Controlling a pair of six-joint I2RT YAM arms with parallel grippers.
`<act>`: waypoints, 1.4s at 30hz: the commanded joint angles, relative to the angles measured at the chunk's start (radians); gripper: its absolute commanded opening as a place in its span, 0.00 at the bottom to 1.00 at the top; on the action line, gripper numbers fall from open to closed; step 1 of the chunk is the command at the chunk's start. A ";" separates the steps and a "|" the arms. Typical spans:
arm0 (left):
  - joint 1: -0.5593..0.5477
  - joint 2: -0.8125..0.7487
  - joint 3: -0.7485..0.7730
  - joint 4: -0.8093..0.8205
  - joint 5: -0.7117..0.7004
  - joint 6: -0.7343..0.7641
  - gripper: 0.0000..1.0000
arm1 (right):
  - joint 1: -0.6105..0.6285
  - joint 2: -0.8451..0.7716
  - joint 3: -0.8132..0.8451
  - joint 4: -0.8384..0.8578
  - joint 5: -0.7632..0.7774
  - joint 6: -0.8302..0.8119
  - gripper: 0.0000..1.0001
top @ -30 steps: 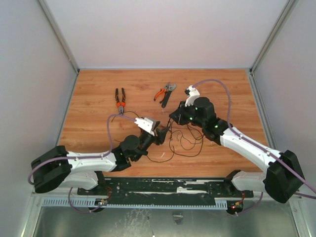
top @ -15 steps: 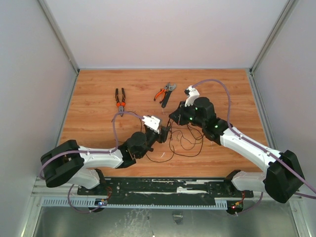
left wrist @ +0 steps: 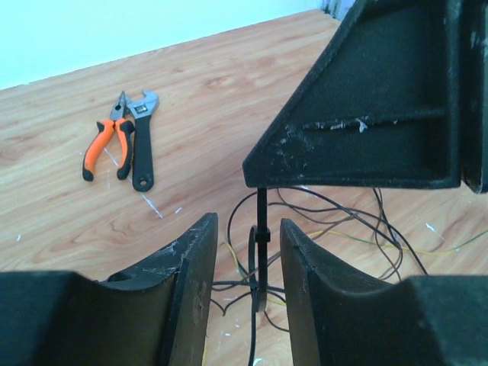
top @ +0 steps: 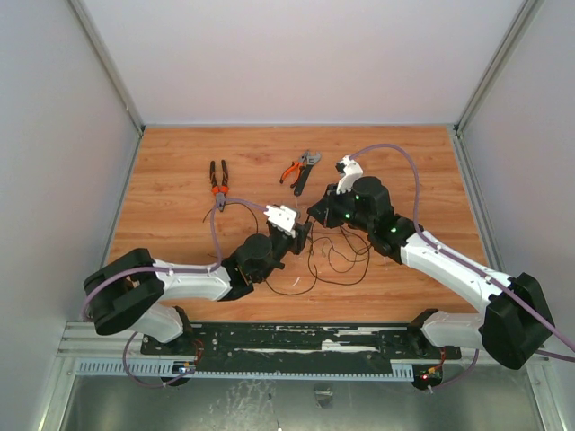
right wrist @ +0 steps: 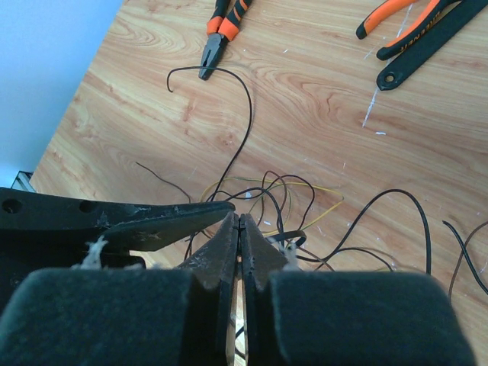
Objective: Zip-tie the wires
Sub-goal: Tie the cable at the center of the board.
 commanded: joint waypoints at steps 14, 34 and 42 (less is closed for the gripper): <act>0.015 0.027 0.021 0.052 0.015 -0.006 0.35 | 0.013 0.003 0.033 0.003 0.002 0.007 0.00; 0.003 0.050 -0.036 0.073 0.029 -0.066 0.02 | 0.011 0.028 0.145 -0.018 0.053 -0.025 0.00; -0.001 0.071 -0.051 0.096 0.024 -0.073 0.00 | 0.004 0.042 0.245 -0.043 0.075 -0.055 0.00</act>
